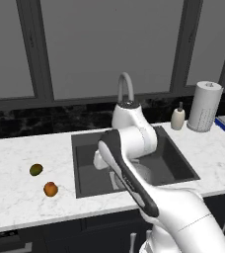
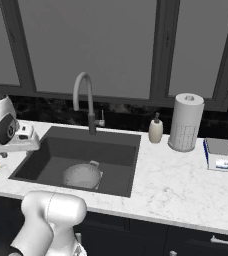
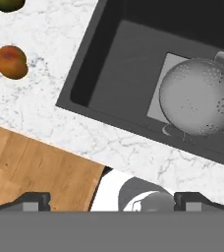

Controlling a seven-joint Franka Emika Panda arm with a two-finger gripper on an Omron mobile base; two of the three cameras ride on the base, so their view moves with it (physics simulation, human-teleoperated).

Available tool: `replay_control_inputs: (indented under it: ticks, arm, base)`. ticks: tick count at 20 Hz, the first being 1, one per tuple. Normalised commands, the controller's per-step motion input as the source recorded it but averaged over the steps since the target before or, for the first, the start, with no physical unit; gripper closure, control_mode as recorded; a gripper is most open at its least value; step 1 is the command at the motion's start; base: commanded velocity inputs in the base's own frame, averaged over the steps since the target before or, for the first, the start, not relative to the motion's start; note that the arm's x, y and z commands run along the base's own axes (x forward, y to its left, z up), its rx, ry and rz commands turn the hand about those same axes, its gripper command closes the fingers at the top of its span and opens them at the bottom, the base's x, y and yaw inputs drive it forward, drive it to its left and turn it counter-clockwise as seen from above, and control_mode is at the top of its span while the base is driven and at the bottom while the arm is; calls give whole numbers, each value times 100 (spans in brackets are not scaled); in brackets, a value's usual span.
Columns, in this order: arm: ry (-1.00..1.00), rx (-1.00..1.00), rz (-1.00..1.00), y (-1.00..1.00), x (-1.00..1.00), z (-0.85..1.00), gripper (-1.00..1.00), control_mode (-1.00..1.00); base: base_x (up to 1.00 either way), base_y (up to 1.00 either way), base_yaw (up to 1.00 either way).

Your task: Put the colander in the sink, put the peach, mango in the colander, and turn on the sink faucet and pour water over the colander.

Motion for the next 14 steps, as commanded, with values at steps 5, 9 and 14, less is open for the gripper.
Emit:
replay_control_inputs:
  ticks: [5, 9, 14]
  arm:
    - [27, 0, 0, 95, 11, -3, -100, -100]
    - [4, -2, 1, 62, 0, -22, -100, -100]
    - [1, 0, 2, 38, 0, -13, -100, -100]
  base:
    - [0, 0, 0]
    - [0, 0, 0]
    - [0, 0, 0]
